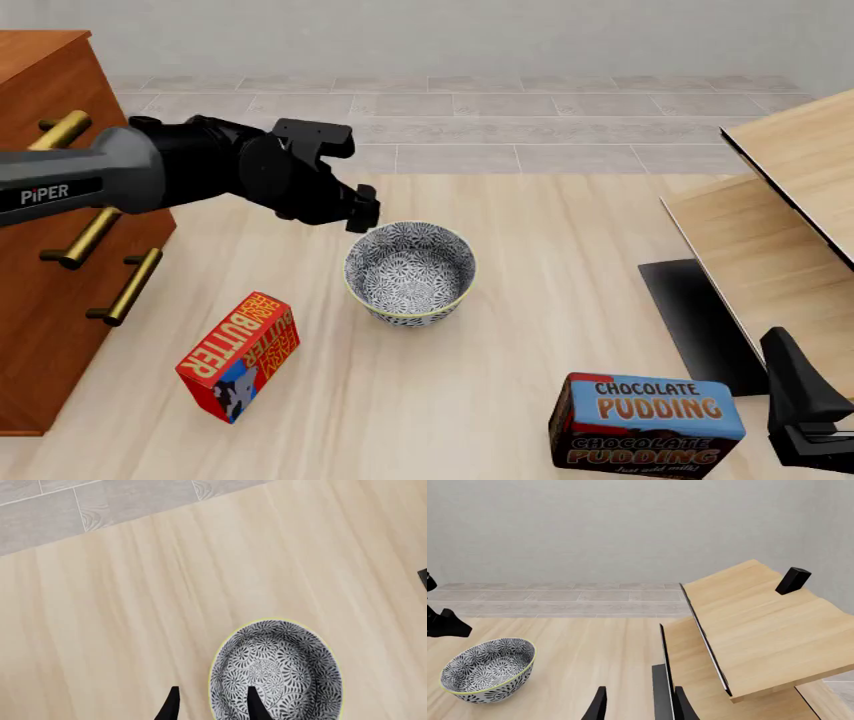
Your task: Close the top drawer of the cabinet and put the bowl on top of it.
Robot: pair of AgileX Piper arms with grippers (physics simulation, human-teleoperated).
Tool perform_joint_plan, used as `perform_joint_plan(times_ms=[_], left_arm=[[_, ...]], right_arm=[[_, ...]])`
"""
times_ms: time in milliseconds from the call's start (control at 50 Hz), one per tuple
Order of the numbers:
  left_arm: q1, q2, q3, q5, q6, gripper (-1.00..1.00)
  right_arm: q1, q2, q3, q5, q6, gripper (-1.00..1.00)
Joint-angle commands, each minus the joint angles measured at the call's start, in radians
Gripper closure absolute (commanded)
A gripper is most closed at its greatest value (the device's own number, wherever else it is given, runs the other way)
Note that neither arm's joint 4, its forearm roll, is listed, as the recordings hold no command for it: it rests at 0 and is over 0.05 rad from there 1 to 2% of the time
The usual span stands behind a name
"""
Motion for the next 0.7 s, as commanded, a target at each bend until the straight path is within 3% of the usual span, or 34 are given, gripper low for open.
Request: perform_joint_plan(times_ms=[20,700], left_arm=[[0.004,0.027,-0.004,-0.013,-0.004,-1.00],[0.002,0.108,-0.023,-0.035,-0.028,-1.00]], right_arm=[[0.000,0.000,0.001,-0.002,0.000,-1.00],[0.000,0.001,0.001,-0.002,0.000,-1.00]])
